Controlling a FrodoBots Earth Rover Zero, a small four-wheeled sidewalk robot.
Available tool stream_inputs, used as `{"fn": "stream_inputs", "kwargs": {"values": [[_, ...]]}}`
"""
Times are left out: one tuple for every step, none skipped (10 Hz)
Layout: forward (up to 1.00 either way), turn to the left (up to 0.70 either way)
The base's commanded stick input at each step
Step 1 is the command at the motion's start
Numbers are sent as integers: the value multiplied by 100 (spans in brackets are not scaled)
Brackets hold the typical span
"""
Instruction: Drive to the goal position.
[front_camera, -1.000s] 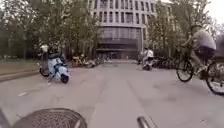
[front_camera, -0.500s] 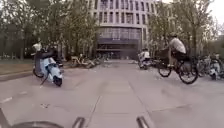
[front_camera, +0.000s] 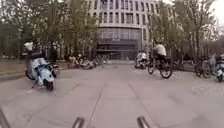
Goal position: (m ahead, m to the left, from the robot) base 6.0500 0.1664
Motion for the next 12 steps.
{"fn": "stream_inputs", "kwargs": {"values": [[70, 0], [70, 0], [70, 0], [70, 0], [70, 0], [70, 0], [70, 0], [70, 0], [70, 0], [70, 0], [70, 0], [70, 0]]}}
